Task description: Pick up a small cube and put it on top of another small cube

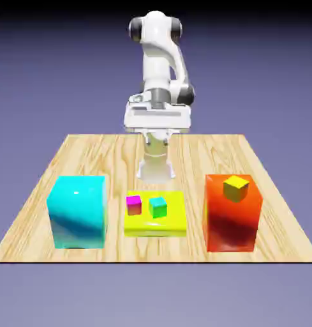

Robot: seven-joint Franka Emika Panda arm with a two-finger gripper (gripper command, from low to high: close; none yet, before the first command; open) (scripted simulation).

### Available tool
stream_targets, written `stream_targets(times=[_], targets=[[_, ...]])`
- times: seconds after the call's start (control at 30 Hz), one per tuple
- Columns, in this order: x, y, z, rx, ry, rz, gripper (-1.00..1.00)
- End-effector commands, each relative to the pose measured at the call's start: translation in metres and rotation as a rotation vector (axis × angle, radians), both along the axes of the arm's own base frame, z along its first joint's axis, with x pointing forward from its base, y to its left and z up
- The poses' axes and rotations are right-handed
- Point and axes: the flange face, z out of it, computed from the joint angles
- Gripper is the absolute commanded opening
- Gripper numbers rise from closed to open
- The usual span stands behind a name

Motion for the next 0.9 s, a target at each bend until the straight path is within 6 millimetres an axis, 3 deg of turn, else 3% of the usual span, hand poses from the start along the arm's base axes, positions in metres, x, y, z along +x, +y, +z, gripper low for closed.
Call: stream_targets(times=[0.0,0.23,0.43,0.63,0.87], targets=[[-0.002,0.01,0.006,0.008,-0.013,0.008,0.0],[-0.027,0.079,0.037,0.063,-0.097,0.067,0.0],[-0.058,0.137,0.048,0.102,-0.152,0.125,0.0],[-0.095,0.191,0.044,0.133,-0.194,0.184,0.0],[-0.139,0.244,0.018,0.156,-0.224,0.251,0.0]])
